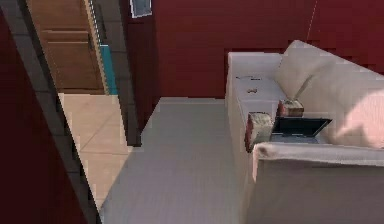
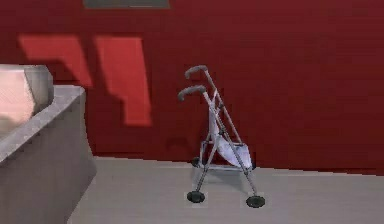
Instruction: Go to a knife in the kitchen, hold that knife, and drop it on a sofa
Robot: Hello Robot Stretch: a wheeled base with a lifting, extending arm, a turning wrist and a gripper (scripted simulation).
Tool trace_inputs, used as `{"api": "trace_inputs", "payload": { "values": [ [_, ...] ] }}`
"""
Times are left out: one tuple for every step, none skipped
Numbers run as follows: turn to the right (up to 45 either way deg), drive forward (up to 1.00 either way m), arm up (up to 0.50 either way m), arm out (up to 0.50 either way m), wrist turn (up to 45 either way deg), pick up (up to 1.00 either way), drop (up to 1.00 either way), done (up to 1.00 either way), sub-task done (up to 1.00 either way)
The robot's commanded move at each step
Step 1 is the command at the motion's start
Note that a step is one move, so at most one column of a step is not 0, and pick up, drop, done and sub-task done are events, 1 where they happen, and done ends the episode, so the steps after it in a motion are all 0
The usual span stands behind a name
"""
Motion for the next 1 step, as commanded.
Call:
{"api": "trace_inputs", "payload": {
  "values": [
    [0.0,0.25,0.00,0.00,0.0,0.00,0.00,0.00,0.00]
  ]
}}
